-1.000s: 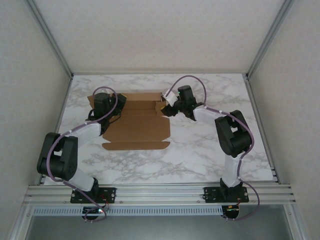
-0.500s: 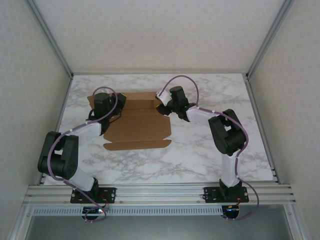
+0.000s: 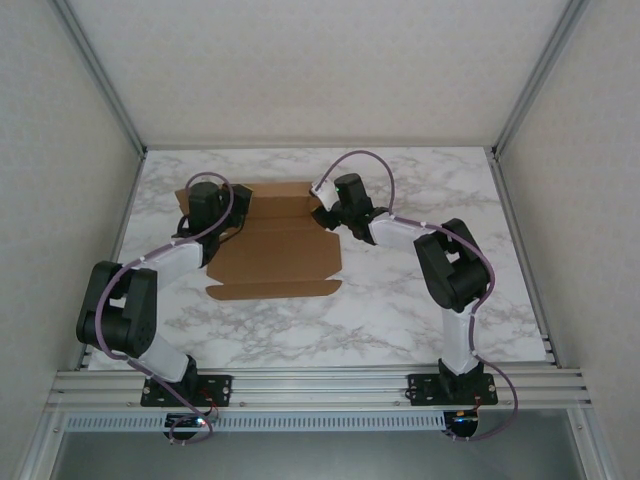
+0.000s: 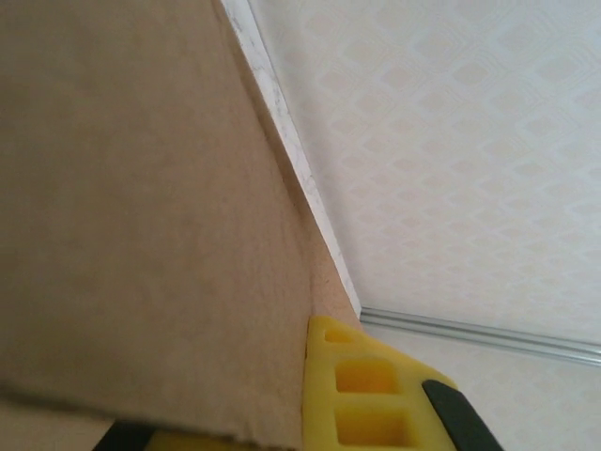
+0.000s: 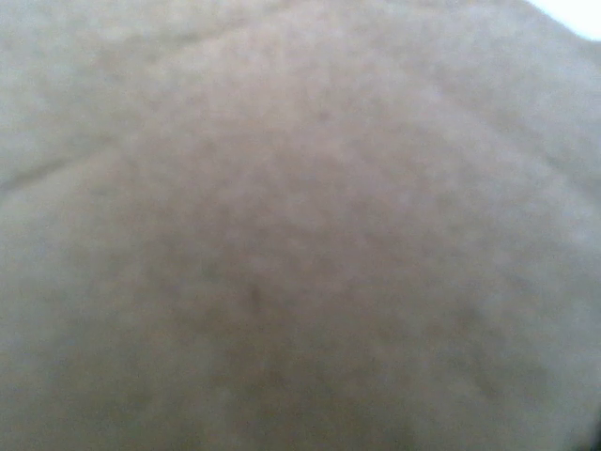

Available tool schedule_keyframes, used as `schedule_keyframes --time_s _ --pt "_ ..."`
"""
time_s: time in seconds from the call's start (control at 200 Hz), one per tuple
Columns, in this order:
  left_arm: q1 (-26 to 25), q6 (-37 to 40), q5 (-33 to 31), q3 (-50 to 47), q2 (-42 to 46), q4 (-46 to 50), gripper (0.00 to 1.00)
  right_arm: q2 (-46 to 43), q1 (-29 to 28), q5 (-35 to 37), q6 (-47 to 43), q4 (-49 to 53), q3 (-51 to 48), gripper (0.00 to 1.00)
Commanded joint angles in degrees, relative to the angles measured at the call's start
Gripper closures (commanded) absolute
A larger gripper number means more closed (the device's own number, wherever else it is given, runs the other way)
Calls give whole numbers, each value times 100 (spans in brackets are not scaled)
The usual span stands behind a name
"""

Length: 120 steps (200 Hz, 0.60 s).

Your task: Fold the paper box

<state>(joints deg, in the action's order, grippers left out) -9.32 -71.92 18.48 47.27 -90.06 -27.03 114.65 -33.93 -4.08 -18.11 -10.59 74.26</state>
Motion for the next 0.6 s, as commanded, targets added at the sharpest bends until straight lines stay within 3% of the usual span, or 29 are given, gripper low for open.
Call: schedule_keyframes --time_s 0.0,0.411,0.596 --pt "-201 -255 460 -13 -73 699 100 35 -86 -127 271 -282 218 60" --pt "-360 -589 157 -288 203 996 100 240 -120 614 507 42 463 72" --pt "-421 -692 15 -210 207 1214 100 550 -261 1549 589 731 997 71"
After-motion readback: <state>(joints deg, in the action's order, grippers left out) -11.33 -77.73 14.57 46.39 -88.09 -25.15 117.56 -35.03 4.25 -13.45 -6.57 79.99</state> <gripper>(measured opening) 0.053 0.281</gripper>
